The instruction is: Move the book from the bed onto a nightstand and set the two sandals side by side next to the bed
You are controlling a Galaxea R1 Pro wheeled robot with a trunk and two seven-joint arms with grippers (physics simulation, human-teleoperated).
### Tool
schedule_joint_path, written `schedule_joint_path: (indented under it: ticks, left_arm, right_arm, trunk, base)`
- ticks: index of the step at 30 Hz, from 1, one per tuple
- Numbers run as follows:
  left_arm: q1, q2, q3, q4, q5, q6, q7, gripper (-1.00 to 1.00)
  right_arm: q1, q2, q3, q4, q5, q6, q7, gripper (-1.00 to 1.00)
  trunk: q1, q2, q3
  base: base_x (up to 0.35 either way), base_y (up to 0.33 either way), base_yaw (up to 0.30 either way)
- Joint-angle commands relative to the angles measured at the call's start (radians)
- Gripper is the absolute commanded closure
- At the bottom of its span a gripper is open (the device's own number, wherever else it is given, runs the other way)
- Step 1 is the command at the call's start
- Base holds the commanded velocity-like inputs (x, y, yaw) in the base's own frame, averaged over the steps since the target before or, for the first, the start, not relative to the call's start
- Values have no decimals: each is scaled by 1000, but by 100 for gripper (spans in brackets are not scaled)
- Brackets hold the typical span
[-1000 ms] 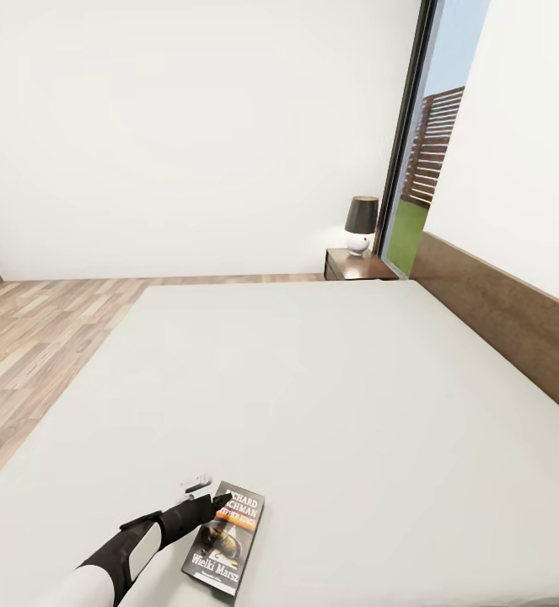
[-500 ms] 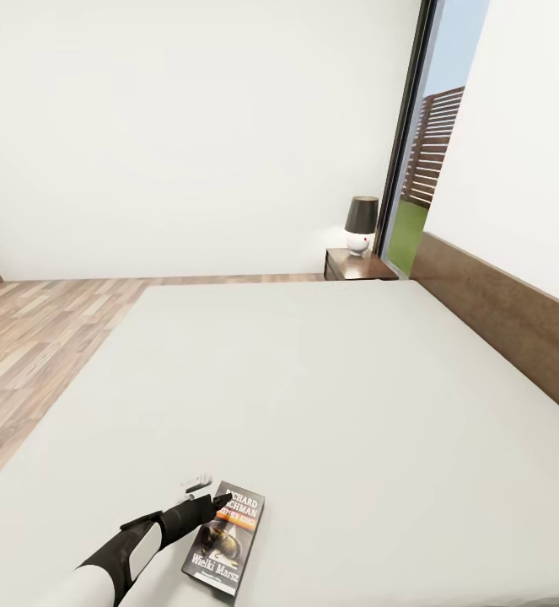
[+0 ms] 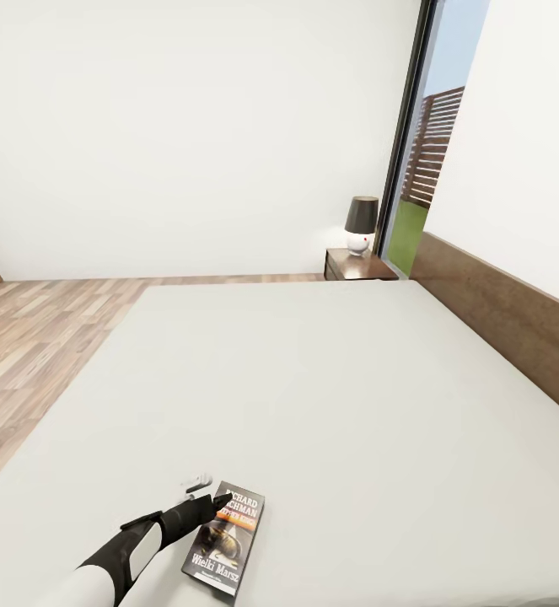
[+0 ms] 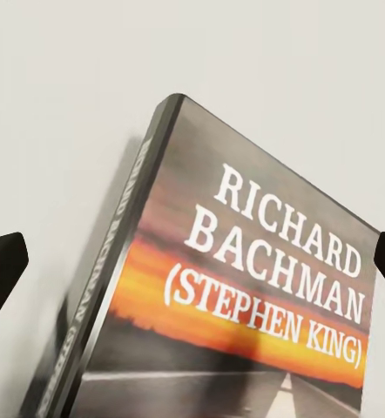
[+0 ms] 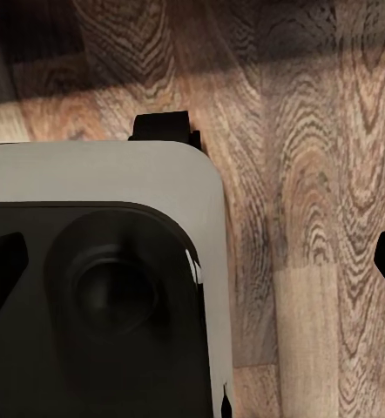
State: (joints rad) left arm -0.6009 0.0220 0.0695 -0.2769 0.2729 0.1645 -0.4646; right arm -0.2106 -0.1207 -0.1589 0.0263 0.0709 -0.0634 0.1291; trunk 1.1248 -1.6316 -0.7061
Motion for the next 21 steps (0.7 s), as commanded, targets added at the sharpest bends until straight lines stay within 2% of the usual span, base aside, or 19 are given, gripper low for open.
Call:
schedule_joint_path:
  ticks: [1, 21]
  left_arm:
    - [0, 0, 7, -1, 5, 10, -5, -100]
    - [0, 0, 6, 1, 3, 11, -10, -100]
  right_arm:
    - [-1, -1, -8, 3, 7, -6, 3, -100]
    - [-1, -1, -8, 3, 7, -6, 3, -100]
  trunk:
    - [0, 0, -1]
    - [0, 0, -1]
  base:
    - [0, 0, 0]
    - [0, 0, 0]
